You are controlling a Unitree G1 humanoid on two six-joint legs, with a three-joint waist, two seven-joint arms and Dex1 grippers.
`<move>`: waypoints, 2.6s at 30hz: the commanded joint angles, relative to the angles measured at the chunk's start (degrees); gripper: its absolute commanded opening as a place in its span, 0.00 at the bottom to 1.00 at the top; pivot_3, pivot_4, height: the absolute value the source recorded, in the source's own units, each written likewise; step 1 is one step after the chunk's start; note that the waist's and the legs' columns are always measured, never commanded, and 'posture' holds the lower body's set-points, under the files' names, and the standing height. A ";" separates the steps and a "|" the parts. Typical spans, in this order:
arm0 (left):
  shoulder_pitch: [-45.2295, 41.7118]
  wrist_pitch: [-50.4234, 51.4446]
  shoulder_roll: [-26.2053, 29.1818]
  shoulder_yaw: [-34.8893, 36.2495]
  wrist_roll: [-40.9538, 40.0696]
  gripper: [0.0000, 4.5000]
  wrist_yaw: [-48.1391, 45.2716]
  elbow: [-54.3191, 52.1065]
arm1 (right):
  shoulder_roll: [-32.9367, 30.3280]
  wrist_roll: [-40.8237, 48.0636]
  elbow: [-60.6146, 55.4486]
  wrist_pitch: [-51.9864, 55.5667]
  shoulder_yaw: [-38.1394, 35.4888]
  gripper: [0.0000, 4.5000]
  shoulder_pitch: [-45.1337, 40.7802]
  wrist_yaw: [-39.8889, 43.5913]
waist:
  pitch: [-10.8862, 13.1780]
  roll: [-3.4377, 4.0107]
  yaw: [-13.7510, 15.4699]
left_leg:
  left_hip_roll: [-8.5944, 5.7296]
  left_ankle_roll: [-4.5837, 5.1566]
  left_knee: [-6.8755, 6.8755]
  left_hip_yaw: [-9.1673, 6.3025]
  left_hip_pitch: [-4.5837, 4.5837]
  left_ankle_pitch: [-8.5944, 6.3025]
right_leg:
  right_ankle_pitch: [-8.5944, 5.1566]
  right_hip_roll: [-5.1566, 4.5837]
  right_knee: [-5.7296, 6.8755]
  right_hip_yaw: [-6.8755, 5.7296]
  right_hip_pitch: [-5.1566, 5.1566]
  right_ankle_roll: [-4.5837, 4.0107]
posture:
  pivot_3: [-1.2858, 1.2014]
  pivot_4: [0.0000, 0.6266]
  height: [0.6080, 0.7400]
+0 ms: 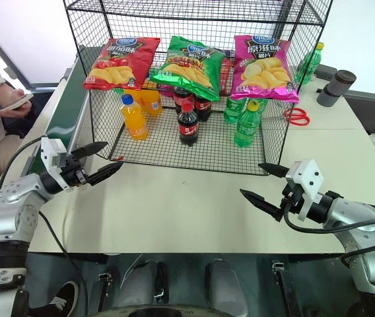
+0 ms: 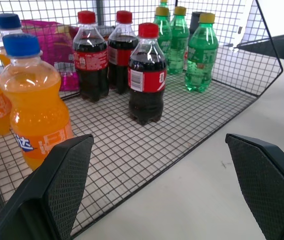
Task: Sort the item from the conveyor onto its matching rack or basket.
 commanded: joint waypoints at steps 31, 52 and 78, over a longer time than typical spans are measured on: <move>-1.16 -3.34 -1.87 -0.71 2.20 1.00 1.59 -0.10 | -0.67 -2.70 0.95 -4.29 -0.05 0.99 -1.98 1.57 | 0.00 0.00 0.03 | -0.01 0.00 0.04 0.01 0.00 0.00 | 0.01 0.00 0.02 0.00 0.03 0.01 | 0.52 0.24 1.00; -2.07 -0.57 -1.98 -2.77 2.76 1.00 2.42 -1.51 | -1.56 -3.09 2.33 -3.55 0.51 0.99 -4.53 1.38 | -0.01 0.00 0.01 | -0.01 -0.02 0.04 0.01 0.02 0.01 | 0.01 0.02 0.05 0.00 0.03 0.02 | 0.52 0.24 1.00; -2.90 -5.56 -2.16 -2.62 1.77 1.00 -2.60 3.42 | -0.05 -5.16 2.25 -5.20 2.83 0.99 -5.46 0.69 | -0.01 0.01 -0.06 | -0.02 -0.02 0.06 0.07 0.00 0.01 | 0.01 0.03 0.04 -0.01 0.04 0.02 | 0.52 0.24 1.00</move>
